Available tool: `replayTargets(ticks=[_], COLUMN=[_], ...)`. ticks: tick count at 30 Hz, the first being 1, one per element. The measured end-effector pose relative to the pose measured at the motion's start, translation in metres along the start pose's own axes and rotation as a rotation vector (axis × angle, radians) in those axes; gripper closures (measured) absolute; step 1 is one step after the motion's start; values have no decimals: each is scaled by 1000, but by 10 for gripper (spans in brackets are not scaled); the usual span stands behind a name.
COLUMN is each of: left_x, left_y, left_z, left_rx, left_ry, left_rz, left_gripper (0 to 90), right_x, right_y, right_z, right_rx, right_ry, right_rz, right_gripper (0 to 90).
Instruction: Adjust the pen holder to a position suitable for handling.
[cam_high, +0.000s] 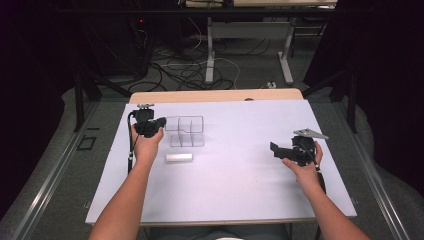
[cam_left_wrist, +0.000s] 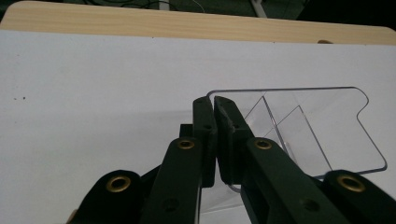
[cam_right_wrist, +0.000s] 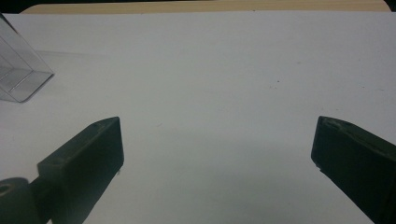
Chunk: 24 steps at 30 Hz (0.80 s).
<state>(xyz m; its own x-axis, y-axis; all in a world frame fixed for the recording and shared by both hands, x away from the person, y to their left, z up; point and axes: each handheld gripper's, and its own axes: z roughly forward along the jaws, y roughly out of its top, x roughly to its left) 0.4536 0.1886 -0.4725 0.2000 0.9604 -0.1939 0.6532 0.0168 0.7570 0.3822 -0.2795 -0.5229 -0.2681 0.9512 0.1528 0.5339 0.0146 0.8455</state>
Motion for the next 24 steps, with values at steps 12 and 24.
replayTargets(ticks=[12,24], left_x=[-4,-9], left_y=[1,-1], left_z=[0,4], left_rx=[15,35], left_ry=[0,43], left_rz=[-5,14], left_gripper=[874,879], right_x=[-1,-1], right_y=[-1,-2], right_z=[2,3], right_rx=[6,14], right_ry=[0,4], right_rz=[2,0], right_gripper=[26,31])
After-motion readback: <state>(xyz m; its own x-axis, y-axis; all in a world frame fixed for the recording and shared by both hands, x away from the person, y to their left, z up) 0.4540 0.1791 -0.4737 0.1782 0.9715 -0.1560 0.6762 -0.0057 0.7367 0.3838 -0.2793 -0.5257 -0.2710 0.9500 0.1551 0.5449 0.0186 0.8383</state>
